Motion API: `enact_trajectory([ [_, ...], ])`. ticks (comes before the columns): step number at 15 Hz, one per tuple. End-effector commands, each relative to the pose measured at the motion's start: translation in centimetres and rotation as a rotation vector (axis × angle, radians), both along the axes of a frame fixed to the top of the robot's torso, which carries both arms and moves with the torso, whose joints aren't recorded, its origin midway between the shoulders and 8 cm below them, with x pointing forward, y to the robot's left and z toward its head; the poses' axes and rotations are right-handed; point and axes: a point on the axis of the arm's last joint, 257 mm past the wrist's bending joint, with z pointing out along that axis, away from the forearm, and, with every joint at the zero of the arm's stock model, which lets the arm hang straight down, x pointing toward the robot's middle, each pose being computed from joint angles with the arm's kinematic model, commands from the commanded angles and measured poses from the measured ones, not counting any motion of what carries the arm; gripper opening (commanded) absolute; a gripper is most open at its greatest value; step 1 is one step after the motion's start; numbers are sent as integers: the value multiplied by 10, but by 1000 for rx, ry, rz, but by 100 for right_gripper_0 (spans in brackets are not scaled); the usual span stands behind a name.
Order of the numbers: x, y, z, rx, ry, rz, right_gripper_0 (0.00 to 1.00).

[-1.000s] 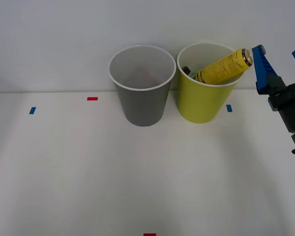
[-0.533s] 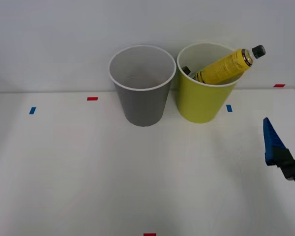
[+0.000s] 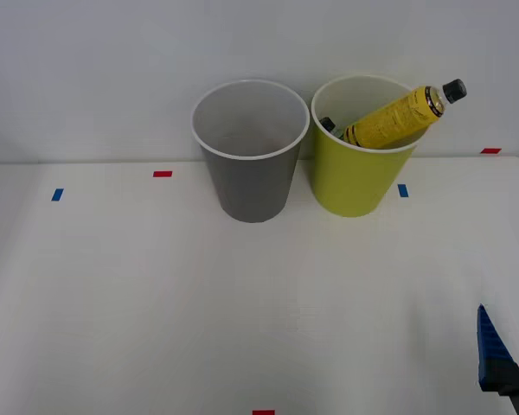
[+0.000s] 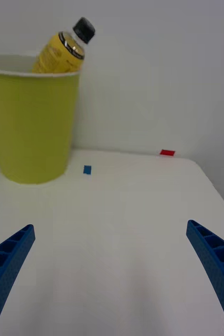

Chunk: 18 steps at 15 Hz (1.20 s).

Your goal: Put cans in the gray bin, plastic bottles in the light green bin

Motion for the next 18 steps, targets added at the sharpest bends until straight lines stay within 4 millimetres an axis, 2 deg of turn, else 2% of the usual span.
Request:
enact_trajectory([
  [1, -19, -21, -40, 11, 62, -91, 100],
  [8, -47, -46, -65, 187, -1, -130, 100],
  [12, -68, -36, -80, 359, -87, -43, 100],
  [18, -107, -21, -90, 438, -108, 81, 100],
])
